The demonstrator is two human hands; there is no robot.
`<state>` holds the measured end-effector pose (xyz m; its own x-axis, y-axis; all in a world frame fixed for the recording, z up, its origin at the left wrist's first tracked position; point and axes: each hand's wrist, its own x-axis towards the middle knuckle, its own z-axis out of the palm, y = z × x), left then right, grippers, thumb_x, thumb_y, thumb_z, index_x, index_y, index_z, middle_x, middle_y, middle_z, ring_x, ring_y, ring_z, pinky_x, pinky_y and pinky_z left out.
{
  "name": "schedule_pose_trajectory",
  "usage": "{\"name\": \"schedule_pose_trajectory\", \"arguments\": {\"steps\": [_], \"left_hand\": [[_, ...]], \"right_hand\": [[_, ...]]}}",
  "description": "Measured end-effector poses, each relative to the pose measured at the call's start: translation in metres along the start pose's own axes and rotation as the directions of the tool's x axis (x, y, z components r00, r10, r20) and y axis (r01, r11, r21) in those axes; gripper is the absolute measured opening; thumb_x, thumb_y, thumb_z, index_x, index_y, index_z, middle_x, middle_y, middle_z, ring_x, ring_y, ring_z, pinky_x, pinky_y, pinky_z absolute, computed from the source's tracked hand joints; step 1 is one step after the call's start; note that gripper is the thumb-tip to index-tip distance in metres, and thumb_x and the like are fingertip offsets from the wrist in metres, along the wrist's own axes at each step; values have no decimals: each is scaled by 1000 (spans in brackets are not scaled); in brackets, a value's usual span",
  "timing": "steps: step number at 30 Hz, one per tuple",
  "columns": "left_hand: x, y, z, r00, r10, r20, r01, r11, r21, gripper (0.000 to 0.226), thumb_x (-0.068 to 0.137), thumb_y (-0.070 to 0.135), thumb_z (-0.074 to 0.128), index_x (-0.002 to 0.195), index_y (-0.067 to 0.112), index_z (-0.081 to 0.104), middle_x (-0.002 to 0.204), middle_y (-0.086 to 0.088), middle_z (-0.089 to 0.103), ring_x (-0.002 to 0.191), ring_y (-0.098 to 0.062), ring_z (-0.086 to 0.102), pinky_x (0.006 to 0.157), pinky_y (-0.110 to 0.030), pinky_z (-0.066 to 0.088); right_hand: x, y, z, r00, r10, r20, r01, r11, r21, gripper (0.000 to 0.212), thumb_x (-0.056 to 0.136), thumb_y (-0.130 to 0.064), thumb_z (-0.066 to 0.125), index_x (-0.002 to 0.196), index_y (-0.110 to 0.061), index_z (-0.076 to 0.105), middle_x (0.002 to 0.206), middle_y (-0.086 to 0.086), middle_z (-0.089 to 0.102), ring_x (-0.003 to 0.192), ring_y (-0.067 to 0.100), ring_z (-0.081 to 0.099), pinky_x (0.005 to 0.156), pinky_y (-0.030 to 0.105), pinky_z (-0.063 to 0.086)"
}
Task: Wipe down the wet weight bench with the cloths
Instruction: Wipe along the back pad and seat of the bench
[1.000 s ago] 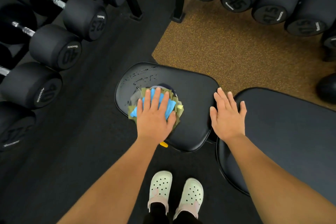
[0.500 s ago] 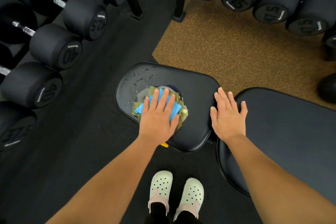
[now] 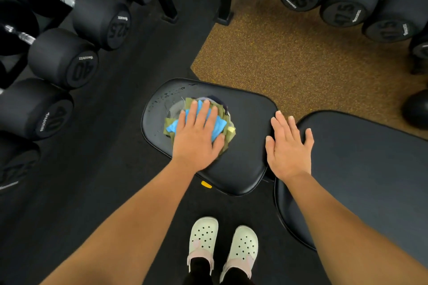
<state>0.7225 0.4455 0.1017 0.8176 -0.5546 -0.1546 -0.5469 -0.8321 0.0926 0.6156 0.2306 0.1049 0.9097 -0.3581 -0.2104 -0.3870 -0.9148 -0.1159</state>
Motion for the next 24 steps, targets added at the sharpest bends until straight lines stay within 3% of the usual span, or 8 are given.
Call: {"name": "schedule_pose_trajectory", "arguments": {"steps": [5,11,16,18,20,24], "left_hand": [[22,-18,-4,990,136,22,-136,991,14,74,93,60,20,152,15,26,160,-9,21,148,-33,12,117,-52,13],[55,-3,-8,997,-76,3,76,997,15,72,92,54,15,152,14,24,160,-11,18,148,-34,11,117,-54,13],[23,-14,-3,971,239,17,-240,971,1,68,96,56,24,149,14,33,158,-10,25,147,-33,17,117,-53,17],[30,-27,-5,954,297,48,-298,954,25,71,93,59,23,150,16,30,159,-9,23,148,-31,15,117,-52,17],[47,-31,-8,973,223,53,-224,974,31,73,92,60,21,152,17,25,161,-8,19,148,-30,11,118,-51,13],[70,-7,-11,996,-87,34,86,996,21,68,96,53,24,153,16,18,162,-7,11,148,-31,5,119,-51,8]], "right_hand": [[-1,1,0,1000,-1,-8,1,1000,-8,62,96,-45,8,151,-21,26,161,-10,13,149,21,12,116,55,9],[-1,0,5,1000,0,-16,0,1000,-26,60,97,-44,11,151,-21,26,161,-9,14,148,21,16,115,56,12],[-1,0,3,1000,14,-17,-14,999,-40,59,98,-43,11,151,-21,26,161,-8,16,147,21,18,115,56,14],[-2,0,3,1000,13,-10,-14,998,-56,59,98,-43,10,152,-23,21,161,-9,14,148,20,17,115,56,13],[-1,1,4,1000,17,-1,-17,998,-57,59,98,-44,8,153,-25,17,161,-11,10,148,20,14,116,55,11],[-1,1,5,1000,19,-5,-19,999,-41,60,97,-44,6,154,-26,14,162,-12,8,149,20,11,117,55,8]]}}
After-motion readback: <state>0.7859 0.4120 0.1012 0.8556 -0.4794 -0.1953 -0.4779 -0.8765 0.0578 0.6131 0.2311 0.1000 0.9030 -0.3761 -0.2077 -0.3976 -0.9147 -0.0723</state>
